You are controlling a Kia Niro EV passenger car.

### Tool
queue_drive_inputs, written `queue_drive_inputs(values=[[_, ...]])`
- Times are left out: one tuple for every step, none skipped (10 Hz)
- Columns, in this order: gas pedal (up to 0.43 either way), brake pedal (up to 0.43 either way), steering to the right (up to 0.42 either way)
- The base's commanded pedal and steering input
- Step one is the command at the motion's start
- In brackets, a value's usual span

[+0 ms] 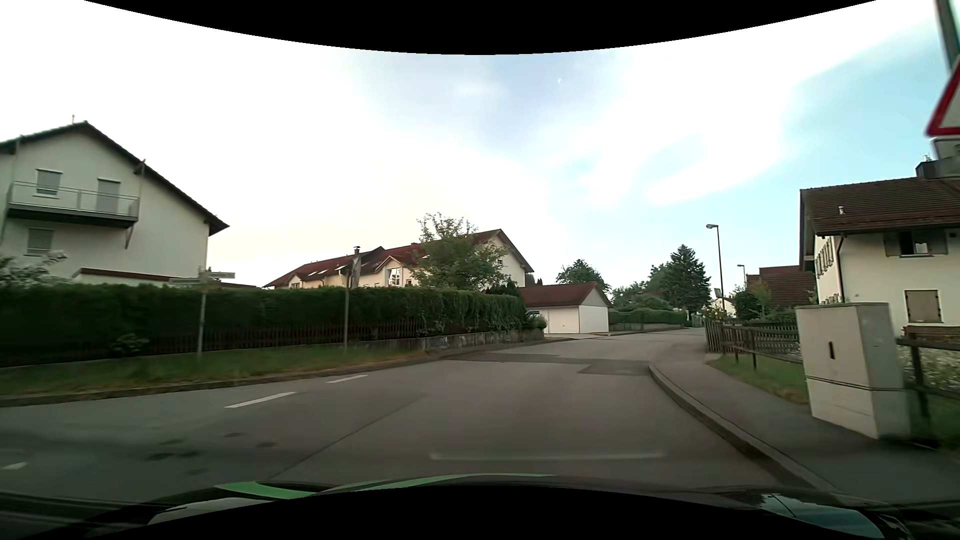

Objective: Follow the waypoints while adhering to traffic rules and regulations

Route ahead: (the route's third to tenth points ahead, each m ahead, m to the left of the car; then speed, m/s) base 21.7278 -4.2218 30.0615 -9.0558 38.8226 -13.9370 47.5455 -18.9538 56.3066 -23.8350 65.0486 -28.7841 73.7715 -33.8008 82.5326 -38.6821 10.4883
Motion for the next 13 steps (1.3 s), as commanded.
queue_drive_inputs(values=[[0.177, 0.000, 0.104], [0.177, 0.000, 0.104], [0.177, 0.000, 0.104], [0.177, 0.000, 0.104], [0.177, 0.000, 0.104], [0.177, 0.000, 0.104], [0.177, 0.000, 0.104], [0.177, 0.000, 0.104], [0.177, 0.000, 0.104], [0.177, 0.000, 0.104], [0.177, 0.000, 0.104], [0.177, 0.000, 0.103], [0.189, 0.000, 0.101]])
